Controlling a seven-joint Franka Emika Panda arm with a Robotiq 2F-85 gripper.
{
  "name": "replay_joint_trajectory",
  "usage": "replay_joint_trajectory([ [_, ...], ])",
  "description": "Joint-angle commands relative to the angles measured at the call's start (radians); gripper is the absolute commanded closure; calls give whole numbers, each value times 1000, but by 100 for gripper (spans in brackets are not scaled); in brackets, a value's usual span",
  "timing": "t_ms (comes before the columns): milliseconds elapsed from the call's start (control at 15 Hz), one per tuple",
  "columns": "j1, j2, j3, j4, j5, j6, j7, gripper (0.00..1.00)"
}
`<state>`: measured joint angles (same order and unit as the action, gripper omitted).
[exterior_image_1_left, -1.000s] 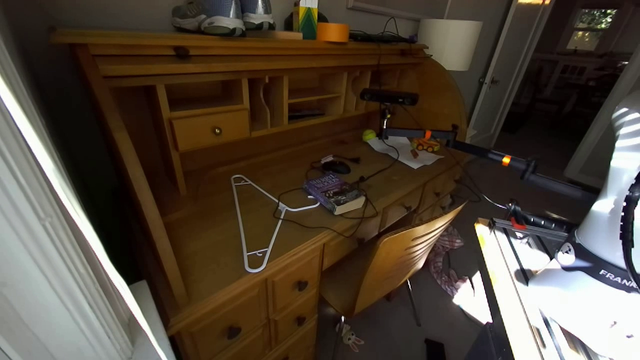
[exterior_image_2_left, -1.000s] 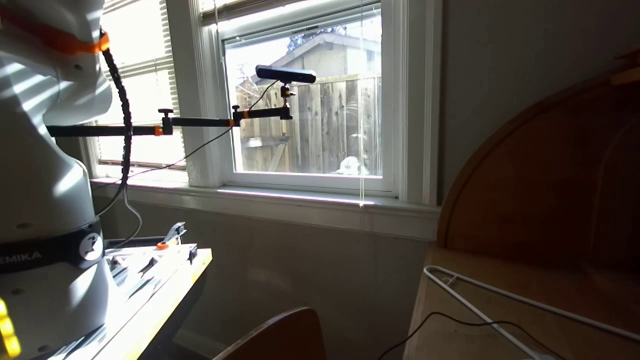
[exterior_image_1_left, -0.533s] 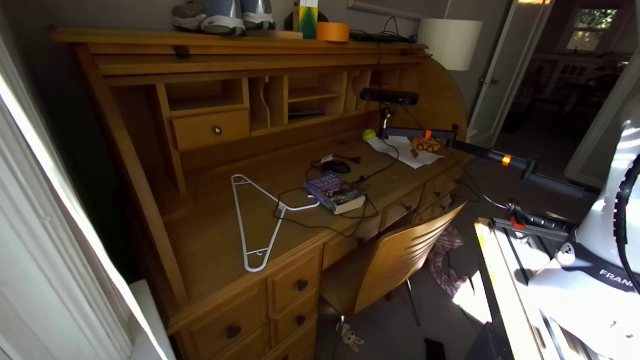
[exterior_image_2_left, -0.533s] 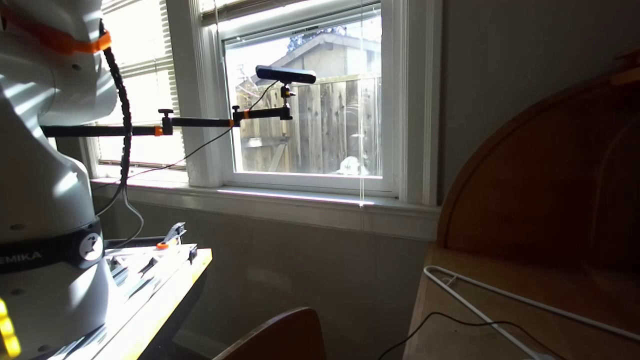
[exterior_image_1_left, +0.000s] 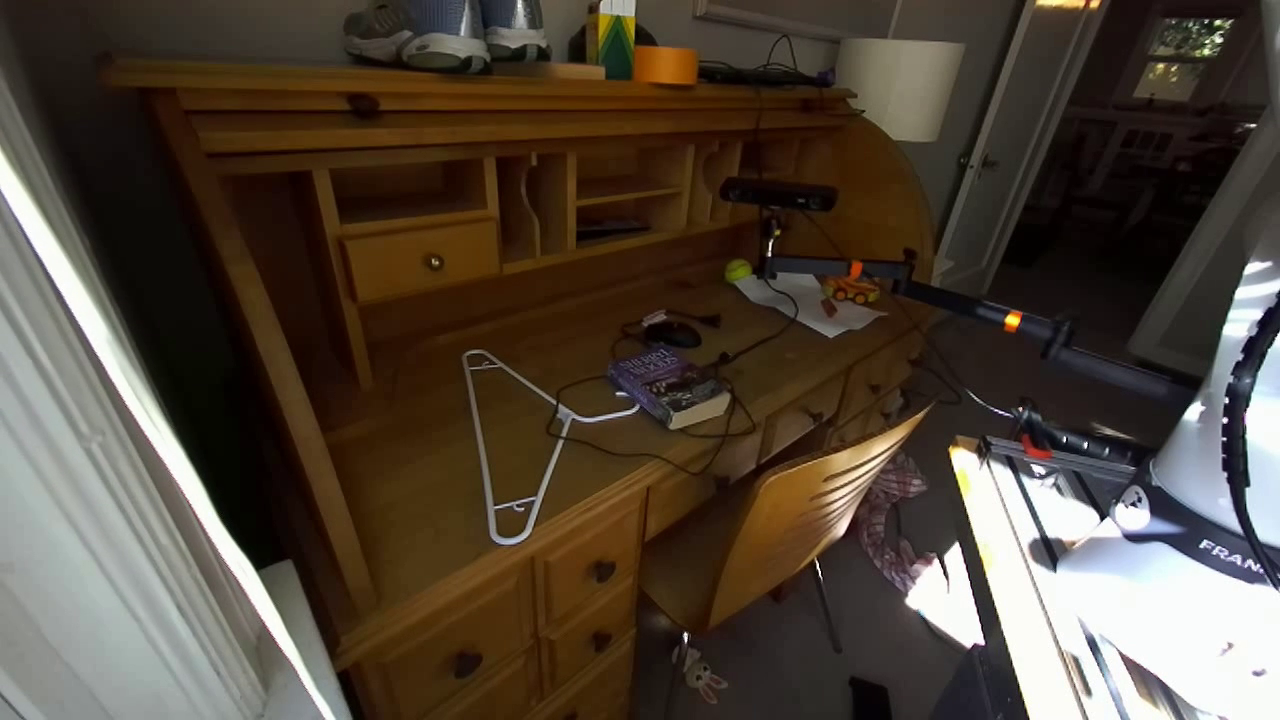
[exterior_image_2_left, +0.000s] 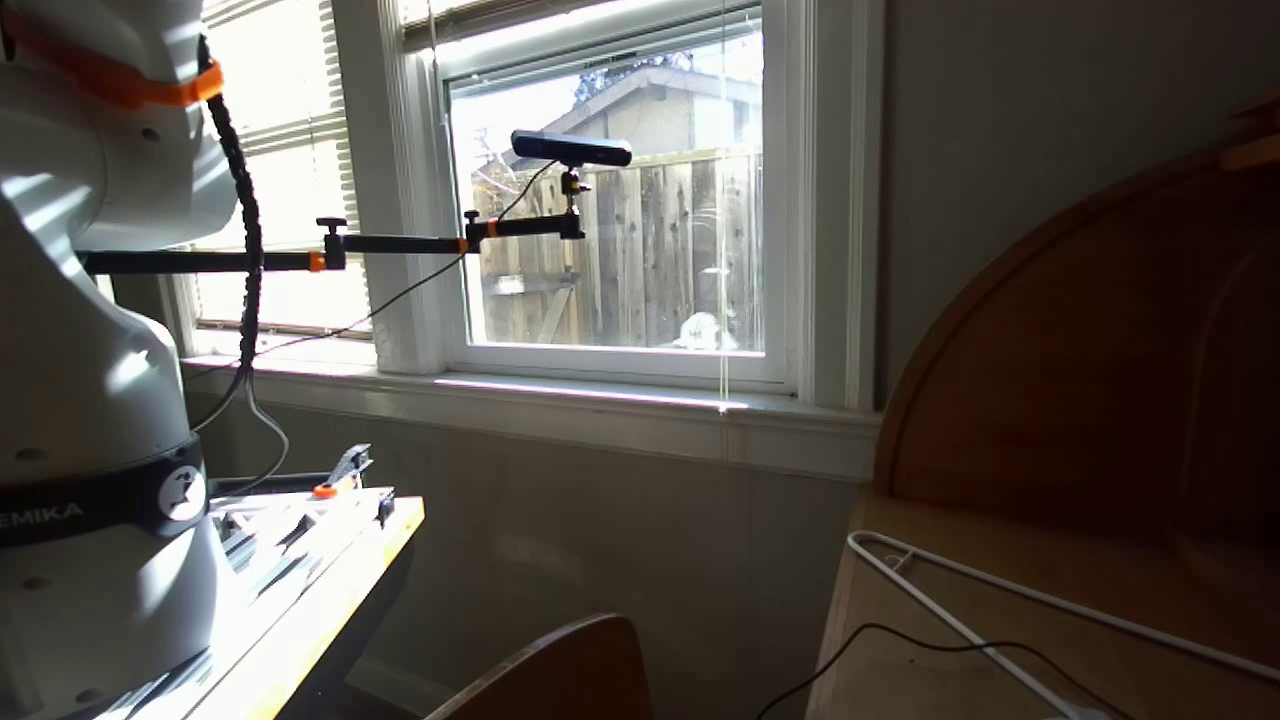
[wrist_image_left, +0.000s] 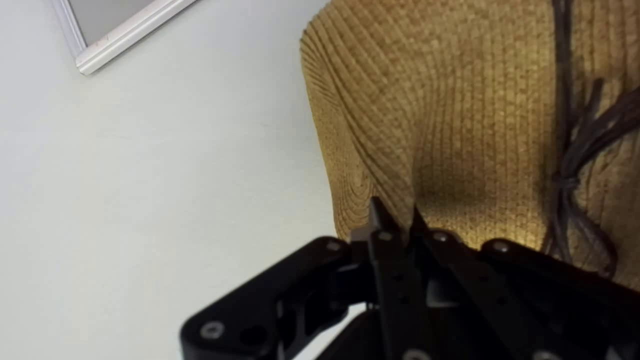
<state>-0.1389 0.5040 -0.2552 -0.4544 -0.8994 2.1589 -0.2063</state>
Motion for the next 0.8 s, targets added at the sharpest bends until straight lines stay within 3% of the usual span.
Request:
replay_joint_trajectory([
  [0, -11, 1, -21, 5, 16, 24, -22, 98],
  [733, -21, 21, -54, 12, 7, 11, -14, 98],
])
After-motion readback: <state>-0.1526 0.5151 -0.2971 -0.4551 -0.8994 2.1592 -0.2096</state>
